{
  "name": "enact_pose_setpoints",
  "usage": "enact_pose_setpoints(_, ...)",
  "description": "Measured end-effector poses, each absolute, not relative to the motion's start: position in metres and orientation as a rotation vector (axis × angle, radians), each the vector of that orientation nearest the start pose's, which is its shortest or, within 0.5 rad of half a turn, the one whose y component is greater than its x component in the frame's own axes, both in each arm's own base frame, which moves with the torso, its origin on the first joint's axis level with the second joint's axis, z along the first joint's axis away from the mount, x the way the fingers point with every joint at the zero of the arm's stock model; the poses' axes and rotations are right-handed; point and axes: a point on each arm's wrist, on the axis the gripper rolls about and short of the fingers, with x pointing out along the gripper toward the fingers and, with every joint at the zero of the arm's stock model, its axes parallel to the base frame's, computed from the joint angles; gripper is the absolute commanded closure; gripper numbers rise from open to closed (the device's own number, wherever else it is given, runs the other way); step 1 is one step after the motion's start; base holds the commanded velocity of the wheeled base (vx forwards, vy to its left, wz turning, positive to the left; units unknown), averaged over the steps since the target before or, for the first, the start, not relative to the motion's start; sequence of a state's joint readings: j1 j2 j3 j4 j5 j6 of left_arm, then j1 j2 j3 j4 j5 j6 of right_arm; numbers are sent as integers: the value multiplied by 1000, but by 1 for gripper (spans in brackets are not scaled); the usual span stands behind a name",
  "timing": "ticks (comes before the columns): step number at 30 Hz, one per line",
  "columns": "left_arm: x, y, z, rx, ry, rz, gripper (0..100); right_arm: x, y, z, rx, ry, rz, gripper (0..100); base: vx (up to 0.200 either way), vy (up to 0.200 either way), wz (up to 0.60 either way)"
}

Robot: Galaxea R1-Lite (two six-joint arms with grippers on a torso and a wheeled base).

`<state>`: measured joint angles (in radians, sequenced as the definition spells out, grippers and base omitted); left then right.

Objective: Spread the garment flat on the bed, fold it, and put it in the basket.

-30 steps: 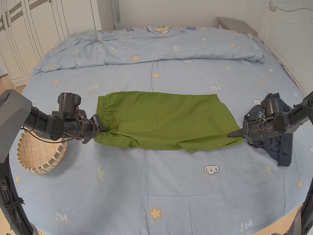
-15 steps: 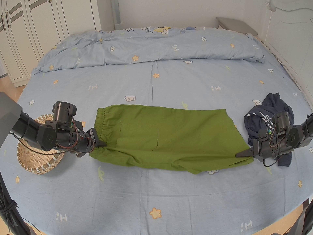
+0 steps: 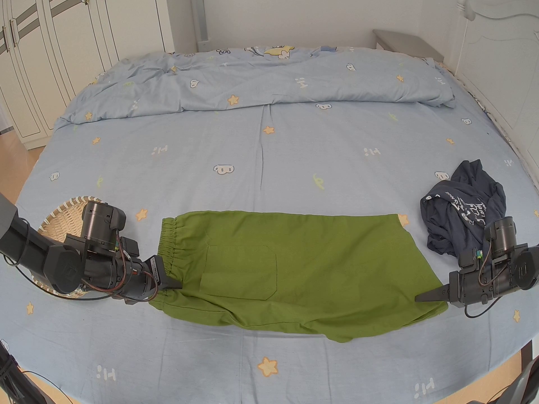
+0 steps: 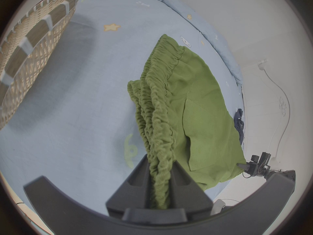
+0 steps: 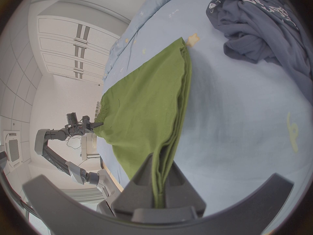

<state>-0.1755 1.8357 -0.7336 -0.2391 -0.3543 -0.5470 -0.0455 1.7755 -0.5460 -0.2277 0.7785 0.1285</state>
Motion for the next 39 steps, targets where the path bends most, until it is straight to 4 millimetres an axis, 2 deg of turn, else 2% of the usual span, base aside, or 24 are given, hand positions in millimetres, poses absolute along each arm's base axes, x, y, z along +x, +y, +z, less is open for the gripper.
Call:
enact_pose_setpoints(9, 264, -58, 89, -571, 986, -254, 100, 224, 4, 71, 521, 975, 606, 100, 0, 0, 0)
enact_pose_setpoints(15, 260, -57, 89, -570, 982, -254, 100, 219, 4, 69, 520, 973, 606, 100, 0, 0, 0)
enact_pose_setpoints(16, 260, -57, 89, -569, 982, -255, 0, 219, 4, 69, 519, 974, 607, 0, 0, 0, 0)
enact_pose_setpoints(24, 261, -56, 88, -554, 975, -261, 0, 218, 3, 68, 518, 967, 603, 0, 0, 0, 0)
enact_pose_setpoints(30, 264, -55, 86, -539, 972, -263, 0, 220, -8, 73, 533, 931, 565, 0, 0, 0, 0)
enact_pose_setpoints(35, 270, -55, 84, -535, 940, -258, 0, 219, -17, 79, 539, 892, 532, 0, 0, 0, 0)
enact_pose_setpoints(39, 281, -54, 87, -532, 846, -262, 0, 218, -23, 83, 545, 866, 508, 0, 0, 0, 0)
